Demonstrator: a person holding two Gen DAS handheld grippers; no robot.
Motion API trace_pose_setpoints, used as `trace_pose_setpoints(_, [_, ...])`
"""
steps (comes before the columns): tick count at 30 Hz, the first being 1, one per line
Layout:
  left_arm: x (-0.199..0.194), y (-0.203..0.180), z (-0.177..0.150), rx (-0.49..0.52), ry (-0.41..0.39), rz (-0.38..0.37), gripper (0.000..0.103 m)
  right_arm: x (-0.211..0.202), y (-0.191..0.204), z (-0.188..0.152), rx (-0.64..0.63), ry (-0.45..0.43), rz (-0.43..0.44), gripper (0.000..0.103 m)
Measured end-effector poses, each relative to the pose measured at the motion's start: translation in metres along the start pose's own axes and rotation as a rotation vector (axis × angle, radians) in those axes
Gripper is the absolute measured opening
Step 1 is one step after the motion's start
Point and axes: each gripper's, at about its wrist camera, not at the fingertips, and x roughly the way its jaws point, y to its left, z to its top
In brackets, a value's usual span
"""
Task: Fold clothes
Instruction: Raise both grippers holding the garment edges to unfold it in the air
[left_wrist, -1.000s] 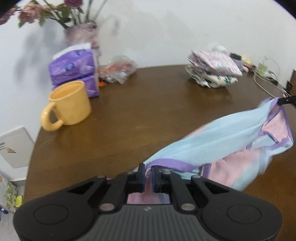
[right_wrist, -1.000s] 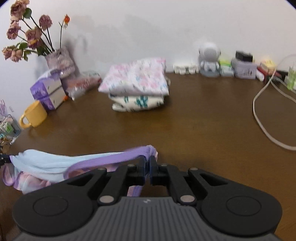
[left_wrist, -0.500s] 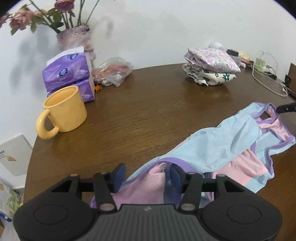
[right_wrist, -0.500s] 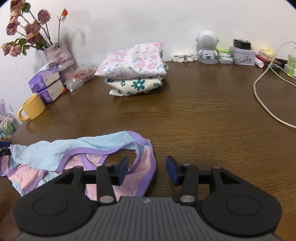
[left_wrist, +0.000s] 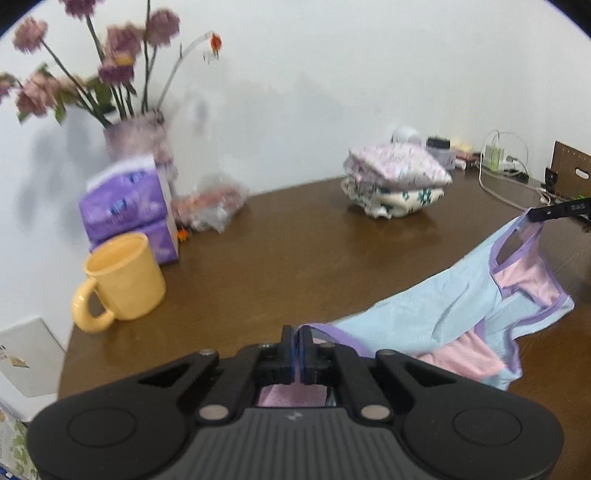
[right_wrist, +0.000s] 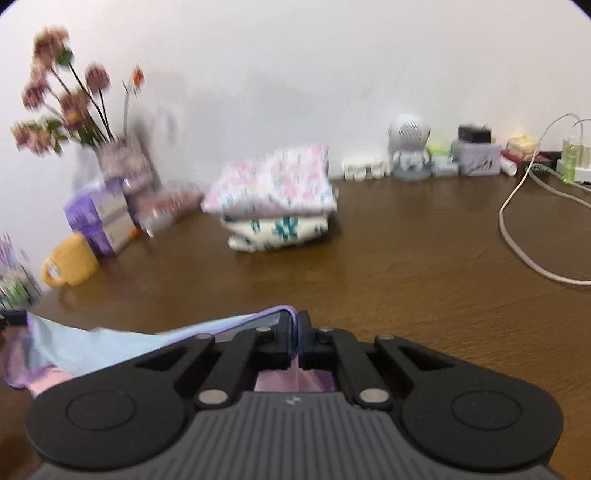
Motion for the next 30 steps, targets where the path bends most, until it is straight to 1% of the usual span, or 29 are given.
trace_pose_setpoints(2, [-0.015, -0.004, 0.003, -0.001, -0.022, 0.009, 0.000, -0.025, 0.000, 0.004, 0.000, -0.048, 0.011, 0.002])
trace_pose_setpoints(4, [-0.029, -0.008, 0.006, 0.005, -0.033, -0.036, 0.001, -0.033, 0.002, 0.004, -0.008, -0.054, 0.008, 0.002])
trace_pose_setpoints(5, [-0.025, -0.016, 0.006, 0.033, -0.015, -0.042, 0.002, -0.037, 0.003, 0.004, -0.012, -0.057, 0.007, 0.002])
trace_pose_setpoints(6, [-0.022, -0.023, 0.005, 0.061, 0.002, -0.047, 0.006, -0.041, 0.004, 0.004, -0.016, -0.060, 0.005, 0.002])
trace_pose_setpoints(7, [-0.019, -0.031, 0.005, 0.089, 0.020, -0.053, 0.013, -0.044, 0.005, 0.004, -0.019, -0.062, 0.004, 0.002])
trace_pose_setpoints(8, [-0.016, -0.039, 0.004, 0.118, 0.038, -0.058, 0.017, -0.048, 0.005, 0.004, -0.023, -0.065, 0.002, 0.002])
trace_pose_setpoints(9, [-0.012, -0.047, 0.004, 0.146, 0.056, -0.064, 0.030, -0.052, 0.006, 0.004, -0.027, -0.068, 0.001, 0.002])
trace_pose_setpoints(10, [-0.009, -0.055, 0.003, 0.174, 0.073, -0.069, 0.046, -0.056, 0.007, 0.004, -0.031, -0.071, 0.000, 0.002])
trace_pose_setpoints(11, [-0.006, -0.063, 0.003, 0.202, 0.091, -0.075, 0.052, -0.059, 0.008, 0.004, -0.035, -0.073, -0.002, 0.002])
trace_pose_setpoints(12, [-0.002, -0.070, 0.002, 0.230, 0.109, -0.080, 0.052, -0.063, 0.009, 0.004, -0.039, -0.076, -0.003, 0.002])
trace_pose_setpoints(14, [0.013, -0.086, 0.001, 0.314, 0.136, -0.055, 0.052, -0.071, 0.011, 0.005, -0.046, -0.082, -0.006, 0.002])
trace_pose_setpoints(17, [0.036, -0.105, 0.000, 0.438, 0.166, -0.026, 0.052, -0.068, 0.014, 0.001, -0.052, -0.077, -0.007, 0.002])
trace_pose_setpoints(19, [0.048, -0.111, 0.003, 0.489, 0.169, -0.017, 0.051, -0.067, 0.015, 0.000, -0.056, -0.074, -0.007, 0.002])
trace_pose_setpoints(21, [0.056, -0.116, 0.007, 0.520, 0.159, -0.019, 0.050, -0.065, 0.015, 0.000, -0.061, -0.071, -0.007, 0.002])
trace_pose_setpoints(22, [0.060, -0.117, 0.009, 0.537, 0.154, -0.024, 0.043, -0.063, 0.014, 0.000, -0.059, -0.069, -0.006, 0.002])
trace_pose_setpoints(24, [0.067, -0.121, 0.006, 0.598, 0.158, -0.083, 0.033, -0.060, 0.013, 0.001, -0.054, -0.067, -0.006, 0.002])
trace_pose_setpoints(25, [0.069, -0.122, 0.005, 0.622, 0.167, -0.113, 0.033, -0.059, 0.012, 0.001, -0.051, -0.068, -0.006, 0.002])
trace_pose_setpoints(27, [0.074, -0.122, 0.003, 0.641, 0.181, -0.106, 0.033, -0.058, 0.010, 0.001, -0.045, -0.070, -0.007, 0.002])
trace_pose_setpoints(29, [0.074, -0.119, 0.001, 0.646, 0.172, -0.105, 0.025, -0.058, 0.006, 0.002, -0.044, -0.072, -0.008, 0.002])
trace_pose_setpoints(30, [0.073, -0.117, 0.002, 0.631, 0.162, -0.106, 0.004, -0.058, 0.005, 0.002, -0.044, -0.074, -0.009, 0.002])
